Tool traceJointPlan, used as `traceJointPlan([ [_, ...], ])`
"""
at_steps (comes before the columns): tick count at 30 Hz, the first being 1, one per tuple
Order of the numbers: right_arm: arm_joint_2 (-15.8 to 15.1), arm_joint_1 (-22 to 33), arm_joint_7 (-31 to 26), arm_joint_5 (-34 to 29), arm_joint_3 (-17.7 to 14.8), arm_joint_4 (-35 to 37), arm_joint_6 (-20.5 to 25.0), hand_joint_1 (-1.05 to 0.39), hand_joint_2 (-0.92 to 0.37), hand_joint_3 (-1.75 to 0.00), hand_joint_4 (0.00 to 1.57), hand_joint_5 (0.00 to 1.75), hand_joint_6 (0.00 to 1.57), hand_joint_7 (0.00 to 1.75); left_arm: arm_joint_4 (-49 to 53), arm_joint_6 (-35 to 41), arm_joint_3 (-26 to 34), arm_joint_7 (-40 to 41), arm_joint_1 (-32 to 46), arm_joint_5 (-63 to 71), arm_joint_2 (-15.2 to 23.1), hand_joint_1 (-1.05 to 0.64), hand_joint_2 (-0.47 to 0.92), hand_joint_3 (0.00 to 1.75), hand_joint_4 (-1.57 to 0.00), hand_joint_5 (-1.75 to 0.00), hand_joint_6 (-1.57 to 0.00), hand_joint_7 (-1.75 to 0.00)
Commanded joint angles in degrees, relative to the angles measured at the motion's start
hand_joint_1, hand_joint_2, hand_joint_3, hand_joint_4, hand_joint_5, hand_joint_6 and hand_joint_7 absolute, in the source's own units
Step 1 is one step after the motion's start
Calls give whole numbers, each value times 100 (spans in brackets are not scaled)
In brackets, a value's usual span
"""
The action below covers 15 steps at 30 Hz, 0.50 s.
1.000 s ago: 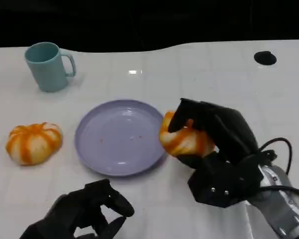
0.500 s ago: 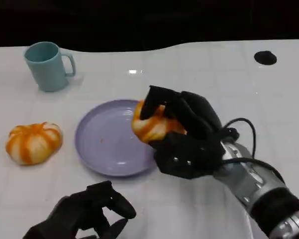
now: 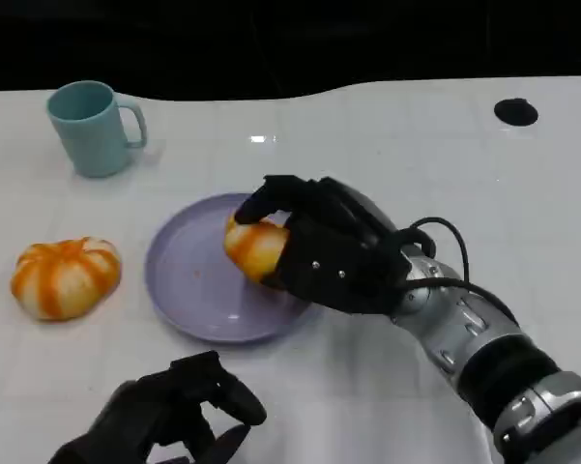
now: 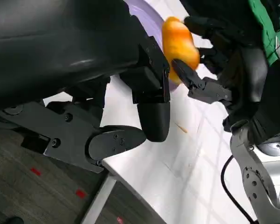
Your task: Grasp the bread from the table and place it into the plate.
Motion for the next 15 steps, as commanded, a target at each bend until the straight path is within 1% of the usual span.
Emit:
traceJointPlan([
  [1,-142,13,409,46,88,-329,73,-62,-92,-30,0,11,16,0,36,-69,17,43,30,40,32,-22,83,61,-63,-175,-64,-125],
  [3,-158,66,572,66,103,-480,144,-65,-92,-33,0,4,13,0,41,-74,16,44,25,40,29,-23,83,61,-64,-175,-64,-125],
  [5,-174,117,690,72,120,-628,220,-66,-92,-35,0,2,12,0,55,-78,15,45,15,38,25,-23,83,61,-65,-175,-64,-125],
  [11,-262,333,917,61,183,-1099,387,-71,-92,-39,1,2,12,0,172,-82,40,32,-44,-14,1,-23,83,61,-64,-175,-63,-125],
  [15,-442,596,1063,55,215,-1641,484,-70,-92,-42,2,3,12,0,205,-178,58,21,-27,-54,2,-20,83,62,-63,-175,-63,-126],
])
